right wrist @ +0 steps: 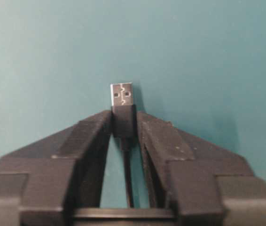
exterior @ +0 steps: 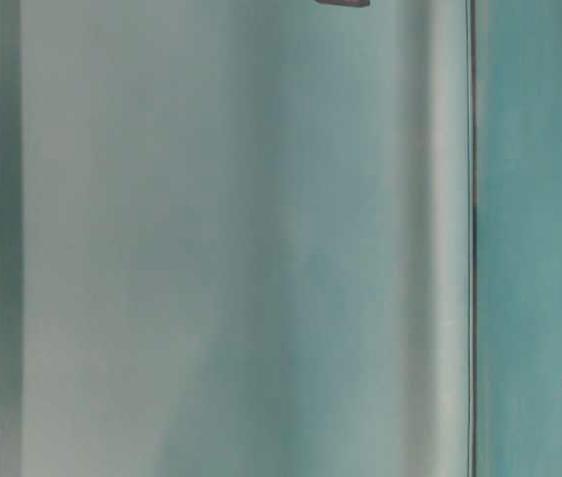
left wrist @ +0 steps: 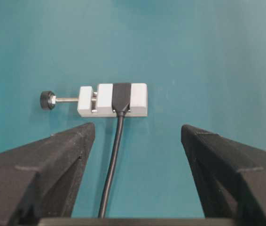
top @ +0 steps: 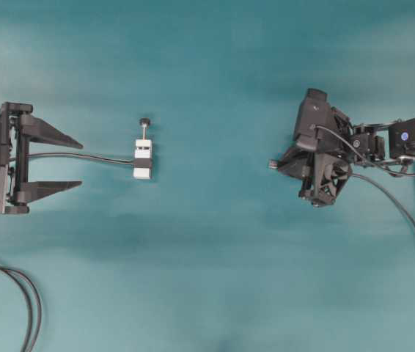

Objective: Insert the USB cable into the female connector supported by the left arm.
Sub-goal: 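Close the right gripper on the USB plug and lift it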

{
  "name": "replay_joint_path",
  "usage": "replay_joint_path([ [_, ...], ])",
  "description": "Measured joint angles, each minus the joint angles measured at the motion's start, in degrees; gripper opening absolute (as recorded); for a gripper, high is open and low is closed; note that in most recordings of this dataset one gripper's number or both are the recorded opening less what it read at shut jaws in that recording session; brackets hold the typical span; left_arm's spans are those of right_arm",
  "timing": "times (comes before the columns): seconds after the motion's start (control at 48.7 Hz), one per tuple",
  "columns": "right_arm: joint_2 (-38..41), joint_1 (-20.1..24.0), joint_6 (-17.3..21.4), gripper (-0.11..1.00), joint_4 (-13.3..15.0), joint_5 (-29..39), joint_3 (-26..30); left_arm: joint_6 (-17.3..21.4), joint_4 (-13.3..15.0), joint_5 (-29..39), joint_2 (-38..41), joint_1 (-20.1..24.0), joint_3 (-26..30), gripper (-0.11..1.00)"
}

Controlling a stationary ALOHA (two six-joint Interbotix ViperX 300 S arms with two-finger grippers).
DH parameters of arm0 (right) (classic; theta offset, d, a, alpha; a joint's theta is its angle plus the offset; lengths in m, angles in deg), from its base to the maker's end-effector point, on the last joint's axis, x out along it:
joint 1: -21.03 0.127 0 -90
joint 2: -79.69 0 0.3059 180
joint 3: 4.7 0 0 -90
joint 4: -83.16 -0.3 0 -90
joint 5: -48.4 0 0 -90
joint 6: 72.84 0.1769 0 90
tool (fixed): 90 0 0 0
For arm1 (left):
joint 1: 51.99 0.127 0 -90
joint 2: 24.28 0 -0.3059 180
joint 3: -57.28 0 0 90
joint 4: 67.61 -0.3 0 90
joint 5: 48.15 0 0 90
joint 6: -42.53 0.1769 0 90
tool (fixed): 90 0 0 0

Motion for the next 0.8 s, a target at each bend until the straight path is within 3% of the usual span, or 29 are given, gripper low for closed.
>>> replay_joint_path([
  [0.328,0.26,0.18,0.00,0.21,0.00,-0.97,-2.02,0.00,0.00,2.81,0.09,0.00,1.49,0.86],
  [0.616,1.93,0.18,0.00,0.21,-0.09,-9.23,-4.83,0.00,0.44,6.68,0.00,-0.09,2.90,0.85],
  [0.801,3.52,0.44,-0.26,0.21,0.00,-11.16,-4.39,-0.09,0.88,6.77,0.09,-0.09,2.99,0.85],
])
